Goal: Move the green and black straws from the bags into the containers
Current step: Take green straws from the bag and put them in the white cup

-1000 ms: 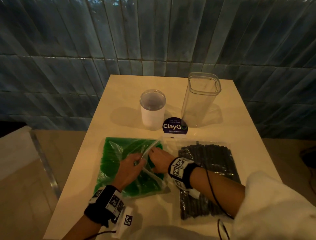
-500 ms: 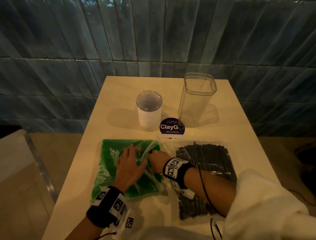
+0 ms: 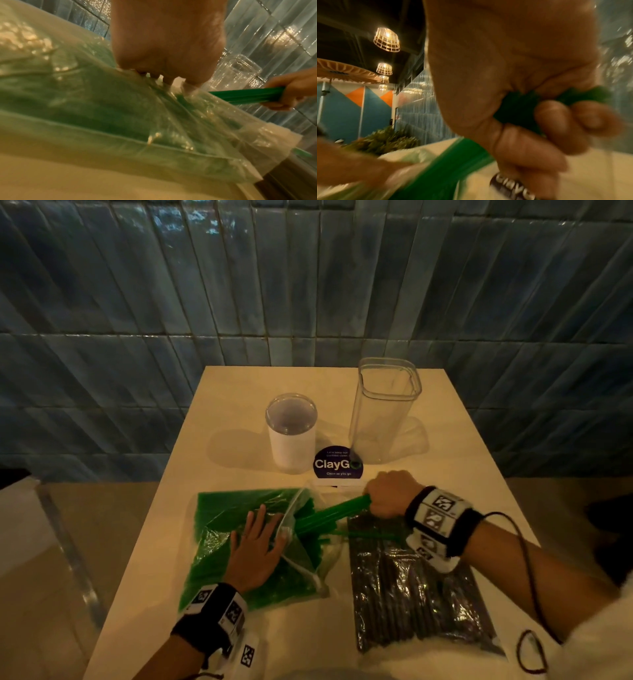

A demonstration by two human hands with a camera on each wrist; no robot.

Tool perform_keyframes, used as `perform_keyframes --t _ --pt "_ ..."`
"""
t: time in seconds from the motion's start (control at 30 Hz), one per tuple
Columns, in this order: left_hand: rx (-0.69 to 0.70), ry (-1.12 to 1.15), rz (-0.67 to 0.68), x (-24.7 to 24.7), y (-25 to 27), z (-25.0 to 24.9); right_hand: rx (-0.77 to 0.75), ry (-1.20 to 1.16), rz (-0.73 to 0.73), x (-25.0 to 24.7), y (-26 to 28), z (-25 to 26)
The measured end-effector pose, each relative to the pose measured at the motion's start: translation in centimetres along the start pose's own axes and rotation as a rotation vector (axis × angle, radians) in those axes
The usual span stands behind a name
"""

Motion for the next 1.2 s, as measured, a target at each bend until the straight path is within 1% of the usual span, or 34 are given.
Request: perform_keyframes --t 0.07,0.13,0.17,0.2,0.23,0.3,0.33,0.37,0.4,0.43,0.53,0.6,0.63,0.67,0.73,0.8,0.87,0.9,0.93,0.97,1.03,1.07,1.1,1.13,1.17,1.2 --pt "-0.015 -0.028 0.02 0.2 0.0 0.0 0.079 0.054 -0.013 -1.9 1.1 -3.0" --pt "-0.052 0.038 0.012 -0.5 -0.1 -0.3 0.157 0.093 -0.046 -4.3 2.2 -5.7" --pt "-0.05 0.095 -0.049 -1.6 -0.1 -1.0 0.187 0.104 -0.067 -5.4 2.7 -6.5" --pt "-0.006 0.138 -0.155 -3.2 -0.1 -2.4 0.203 0.116 -0.092 -6.6 3.1 -6.9" --pt "0.09 0.149 -0.287 -5.4 0.1 -4.5 0.202 0.133 -0.12 -7.6 3.5 -6.9" --pt "0.375 0.091 -0.537 -9.2 1.3 -9.8 0.145 0.159 -0.163 -9.1 4.1 -5.0" --pt "0.496 0.022 -0.616 -10.1 1.9 -12.2 0.093 0.151 -0.176 -9.5 4.2 -3.3" --pt "0.55 -0.049 -0.647 -10.6 1.8 -13.8 0.03 0.128 -0.196 -9.8 4.4 -1.4" --pt "0.541 -0.089 -0.637 -10.7 1.3 -14.7 -0.035 0.098 -0.22 -10.0 4.5 0.6" --pt "0.492 -0.067 -0.577 -10.7 0.5 -14.7 -0.096 0.055 -0.242 -10.3 4.6 2.3" --pt "0.269 0.054 -0.445 -10.8 -1.4 -12.0 -0.211 -0.152 -0.25 -10.4 4.6 4.8" --pt "0.245 0.104 -0.45 -10.7 -1.6 -10.4 -0.246 -0.347 -0.259 -10.6 4.3 4.7" --pt "0.267 0.157 -0.487 -11.0 -1.5 -9.9 -0.253 -0.457 -0.306 -11.1 4.2 4.5" --pt "0.294 0.217 -0.517 -11.1 -1.3 -9.7 -0.261 -0.554 -0.378 -11.5 4.1 4.4" --pt "0.355 0.355 -0.543 -11.4 -0.5 -10.7 -0.288 -0.667 -0.557 -12.5 4.5 4.8" --pt "0.421 0.507 -0.561 -12.0 0.3 -12.5 -0.333 -0.75 -0.781 -13.9 5.5 5.4" --pt "0.418 0.604 -0.583 -12.2 0.5 -13.4 -0.348 -0.869 -1.033 -15.6 7.1 4.6" --pt "0.404 0.613 -0.583 -12.1 0.3 -13.4 -0.321 -0.934 -1.136 -16.2 7.8 3.8" --pt "0.391 0.592 -0.58 -12.0 0.2 -13.4 -0.27 -1.019 -1.202 -16.4 8.3 2.7" --pt "0.379 0.554 -0.557 -11.7 -0.1 -13.3 -0.203 -1.131 -1.231 -16.3 8.7 1.6" --pt "0.337 0.501 -0.437 -10.5 -0.9 -12.9 -0.059 -1.368 -1.272 -14.2 9.4 -0.8" --pt "0.304 0.482 -0.348 -9.4 -1.2 -12.4 0.024 -1.42 -1.285 -12.6 9.9 -2.0" --pt "0.254 0.462 -0.25 -8.2 -1.5 -11.7 0.114 -1.414 -1.239 -10.6 9.9 -3.1" --pt "0.193 0.431 -0.165 -7.0 -1.6 -10.8 0.196 -1.326 -1.107 -8.2 9.3 -3.8" --pt "0.148 0.396 -0.111 -6.1 -1.6 -9.9 0.243 -1.144 -0.876 -5.4 8.3 -3.6" --pt "0.124 0.36 -0.077 -5.5 -1.5 -9.2 0.238 -0.911 -0.598 -1.8 7.4 -2.8"
Point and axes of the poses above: each hand's wrist, its own y-axis away from the middle knuckle, its own x-axis out of the palm, z = x × y, the point moved 10 cm from there along -y, towards the middle knuckle, and after that the axes turned 10 degrees about -z, right-handed, at the moved point
